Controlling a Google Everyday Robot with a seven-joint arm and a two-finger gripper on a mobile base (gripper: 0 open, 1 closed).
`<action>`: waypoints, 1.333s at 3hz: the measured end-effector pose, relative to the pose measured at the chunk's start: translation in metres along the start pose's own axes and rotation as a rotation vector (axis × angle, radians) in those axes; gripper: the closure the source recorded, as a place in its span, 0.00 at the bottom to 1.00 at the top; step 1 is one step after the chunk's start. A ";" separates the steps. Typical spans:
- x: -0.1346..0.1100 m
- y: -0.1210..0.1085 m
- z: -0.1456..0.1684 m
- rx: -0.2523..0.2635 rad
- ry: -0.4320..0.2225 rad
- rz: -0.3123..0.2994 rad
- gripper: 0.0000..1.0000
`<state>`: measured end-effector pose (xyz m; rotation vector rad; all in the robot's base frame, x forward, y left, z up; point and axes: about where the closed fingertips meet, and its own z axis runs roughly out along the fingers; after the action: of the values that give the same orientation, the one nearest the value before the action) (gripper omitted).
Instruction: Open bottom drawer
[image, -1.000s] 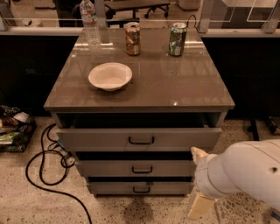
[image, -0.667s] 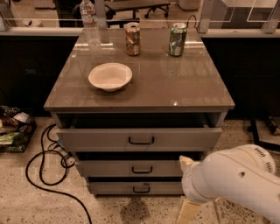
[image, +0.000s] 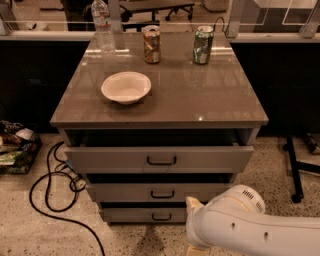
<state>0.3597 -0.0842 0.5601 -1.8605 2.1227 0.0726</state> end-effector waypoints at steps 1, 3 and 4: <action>-0.014 -0.012 0.041 0.072 -0.027 -0.034 0.00; -0.009 -0.015 0.052 0.054 -0.002 -0.014 0.00; 0.003 -0.008 0.078 0.014 0.064 0.002 0.00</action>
Offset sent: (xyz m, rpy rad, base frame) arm 0.0240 0.0700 -0.1011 0.0285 -0.0989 -0.0748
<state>0.3831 -0.0693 0.4869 -1.8771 2.1617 -0.0016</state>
